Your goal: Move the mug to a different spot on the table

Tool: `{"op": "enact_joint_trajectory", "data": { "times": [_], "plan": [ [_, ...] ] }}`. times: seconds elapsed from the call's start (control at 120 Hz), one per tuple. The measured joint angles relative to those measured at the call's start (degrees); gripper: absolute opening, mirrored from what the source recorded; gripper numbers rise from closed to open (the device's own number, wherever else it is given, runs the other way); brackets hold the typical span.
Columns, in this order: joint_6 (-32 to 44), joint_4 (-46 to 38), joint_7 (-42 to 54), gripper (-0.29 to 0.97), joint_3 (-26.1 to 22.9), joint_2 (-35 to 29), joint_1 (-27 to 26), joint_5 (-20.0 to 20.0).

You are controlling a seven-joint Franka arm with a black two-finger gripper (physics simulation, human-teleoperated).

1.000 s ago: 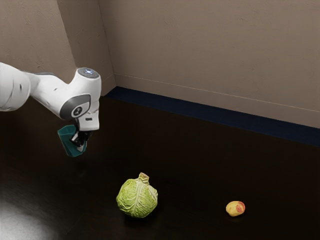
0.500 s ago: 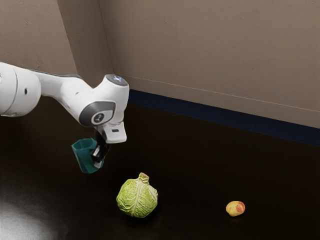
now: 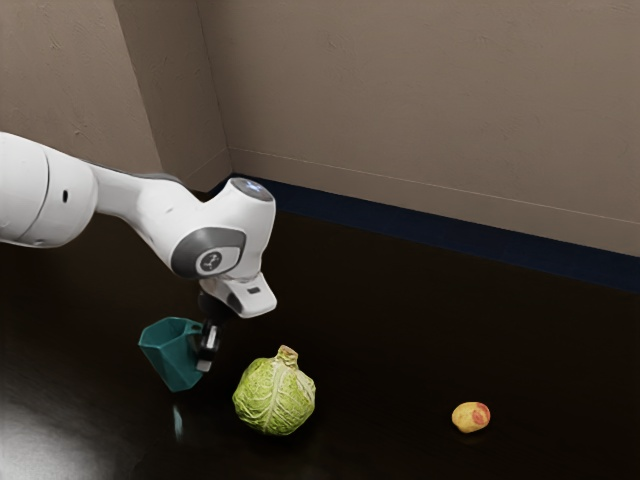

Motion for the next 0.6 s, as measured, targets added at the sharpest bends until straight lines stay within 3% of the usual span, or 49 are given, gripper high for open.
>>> {"op": "enact_joint_trajectory", "data": {
  "times": [0.108, 0.35, 0.6],
  "plan": [
    [-0.13, 0.0, -2.98, -0.08, -0.01, 0.19, 0.1, -0.08],
    [-2.27, 0.05, -7.83, 0.39, 0.04, 1.27, 0.16, -3.46],
    [-3.13, 0.68, -11.13, 0.59, -0.03, 1.02, 0.1, -5.99]
  ]
}}
